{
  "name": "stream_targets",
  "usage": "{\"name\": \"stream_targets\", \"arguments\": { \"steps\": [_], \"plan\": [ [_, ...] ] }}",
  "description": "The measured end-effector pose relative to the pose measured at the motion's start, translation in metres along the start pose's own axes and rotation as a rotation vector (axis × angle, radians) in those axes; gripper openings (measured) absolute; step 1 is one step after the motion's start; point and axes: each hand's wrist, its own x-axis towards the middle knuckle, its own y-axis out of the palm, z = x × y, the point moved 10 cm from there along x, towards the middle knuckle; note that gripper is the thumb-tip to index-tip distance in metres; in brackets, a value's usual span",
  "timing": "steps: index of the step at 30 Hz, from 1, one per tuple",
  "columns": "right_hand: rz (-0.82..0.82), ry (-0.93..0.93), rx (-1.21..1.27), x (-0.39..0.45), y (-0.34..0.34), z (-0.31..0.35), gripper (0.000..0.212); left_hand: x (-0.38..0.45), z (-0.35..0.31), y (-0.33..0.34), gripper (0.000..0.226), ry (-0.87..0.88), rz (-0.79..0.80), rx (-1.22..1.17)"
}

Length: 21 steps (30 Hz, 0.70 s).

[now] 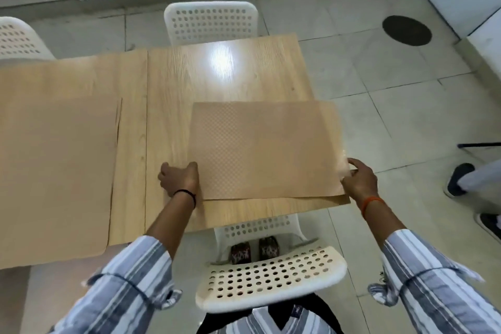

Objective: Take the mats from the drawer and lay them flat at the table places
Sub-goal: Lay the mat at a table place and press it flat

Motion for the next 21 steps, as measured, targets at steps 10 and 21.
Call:
{"name": "stream_targets", "arguments": {
  "steps": [10,21],
  "plan": [
    [0.074,-0.127,-0.126,-0.008,0.016,0.007,0.064,0.003,0.003,0.005,0.062,0.249,0.056,0.401],
    [0.066,-0.204,-0.267,-0.026,0.025,-0.008,0.055,-0.016,0.03,-0.005,0.061,0.272,0.036,0.531]
  ]
}}
